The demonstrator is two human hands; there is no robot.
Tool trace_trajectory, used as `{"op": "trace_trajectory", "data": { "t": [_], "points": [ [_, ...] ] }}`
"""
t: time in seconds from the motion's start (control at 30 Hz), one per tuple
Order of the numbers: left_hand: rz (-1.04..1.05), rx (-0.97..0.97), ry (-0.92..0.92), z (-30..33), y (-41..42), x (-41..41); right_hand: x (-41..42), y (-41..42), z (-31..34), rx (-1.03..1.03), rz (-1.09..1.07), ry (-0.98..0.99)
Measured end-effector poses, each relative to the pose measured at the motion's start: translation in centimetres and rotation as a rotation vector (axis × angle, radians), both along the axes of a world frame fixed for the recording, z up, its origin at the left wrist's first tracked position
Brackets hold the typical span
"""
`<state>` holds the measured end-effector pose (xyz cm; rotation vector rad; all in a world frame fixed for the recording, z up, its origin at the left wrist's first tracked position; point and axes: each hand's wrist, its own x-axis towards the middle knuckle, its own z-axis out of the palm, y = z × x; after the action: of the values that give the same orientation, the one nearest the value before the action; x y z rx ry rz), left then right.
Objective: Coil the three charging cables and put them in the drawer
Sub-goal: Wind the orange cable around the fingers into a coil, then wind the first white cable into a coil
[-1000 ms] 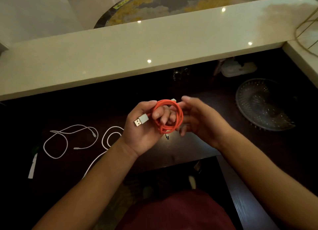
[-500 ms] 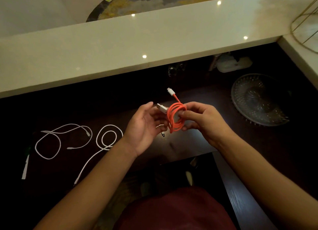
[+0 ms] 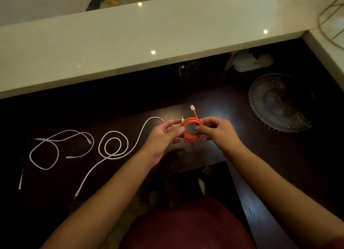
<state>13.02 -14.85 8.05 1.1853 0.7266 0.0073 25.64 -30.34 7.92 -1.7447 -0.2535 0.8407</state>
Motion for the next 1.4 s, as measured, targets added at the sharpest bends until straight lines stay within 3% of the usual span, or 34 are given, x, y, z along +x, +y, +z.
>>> {"op": "trace_trajectory", "data": {
  "t": [0.3, 0.4, 0.57, 0.73, 1.1, 1.2, 1.4],
  "points": [
    [-0.13, 0.346, 0.122, -7.6, 0.2, 3.5, 2.0, -0.3, -6.9, -0.166, -0.015, 0.012],
    [-0.2, 0.486, 0.145, -9.7, 0.3, 4.6, 2.6, -0.3, -9.0, -0.234, 0.006, -0.038],
    [-0.194, 0.559, 0.176, -11.9, 0.3, 5.4, 3.0, -0.2, -11.1, -0.232, 0.013, -0.19],
    [-0.203, 0.746, 0.203, -13.4, 0.1, 5.0, 2.9, -0.3, -12.2, -0.302, 0.126, -0.369],
    [-0.231, 0.929, 0.197, -13.1, 0.6, 4.9, 3.4, -0.2, -13.4, -0.351, 0.166, -0.392],
    [-0.206, 0.972, 0.152, -12.4, 1.6, 3.6, 3.7, -0.3, -12.8, -0.371, 0.173, -0.5],
    [-0.141, 1.255, 0.138, -9.6, 5.3, -2.1, 4.2, 1.6, -9.5, -0.3, 0.385, -0.86]
  ]
}}
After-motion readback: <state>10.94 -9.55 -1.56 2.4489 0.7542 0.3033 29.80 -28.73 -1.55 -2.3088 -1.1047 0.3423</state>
